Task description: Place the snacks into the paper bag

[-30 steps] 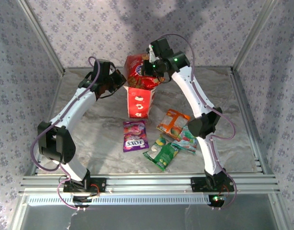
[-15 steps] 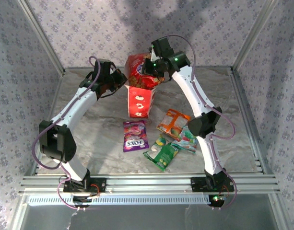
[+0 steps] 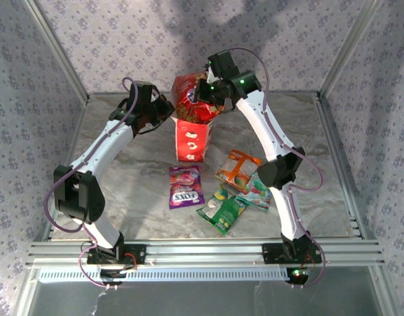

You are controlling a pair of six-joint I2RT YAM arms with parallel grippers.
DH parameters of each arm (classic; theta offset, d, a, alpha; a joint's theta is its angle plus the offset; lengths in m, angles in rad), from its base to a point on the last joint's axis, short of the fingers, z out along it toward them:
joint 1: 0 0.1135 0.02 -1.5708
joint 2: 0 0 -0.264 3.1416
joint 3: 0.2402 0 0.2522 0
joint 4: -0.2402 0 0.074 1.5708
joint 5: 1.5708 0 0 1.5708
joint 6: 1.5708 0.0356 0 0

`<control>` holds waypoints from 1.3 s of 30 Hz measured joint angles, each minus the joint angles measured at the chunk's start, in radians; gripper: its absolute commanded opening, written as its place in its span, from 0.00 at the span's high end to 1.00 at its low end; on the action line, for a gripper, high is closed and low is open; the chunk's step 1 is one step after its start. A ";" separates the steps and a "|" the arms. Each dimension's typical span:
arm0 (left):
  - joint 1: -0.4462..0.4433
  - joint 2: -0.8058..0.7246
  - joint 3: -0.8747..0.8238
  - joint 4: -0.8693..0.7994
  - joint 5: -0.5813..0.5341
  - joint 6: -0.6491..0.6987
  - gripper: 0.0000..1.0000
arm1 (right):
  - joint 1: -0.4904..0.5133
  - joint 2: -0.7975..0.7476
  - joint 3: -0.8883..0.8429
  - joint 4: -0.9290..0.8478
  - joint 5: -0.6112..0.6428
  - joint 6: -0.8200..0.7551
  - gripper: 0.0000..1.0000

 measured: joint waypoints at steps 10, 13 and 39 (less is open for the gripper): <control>0.000 0.000 0.000 0.000 0.000 0.000 0.96 | 0.006 0.009 0.004 -0.002 -0.008 -0.011 1.00; 0.000 0.000 0.000 0.000 0.000 0.000 0.96 | 0.021 0.009 0.004 -0.003 0.022 -0.036 1.00; -0.013 0.000 0.000 0.013 0.026 -0.007 0.96 | 0.063 0.035 0.006 -0.068 0.116 -0.082 0.73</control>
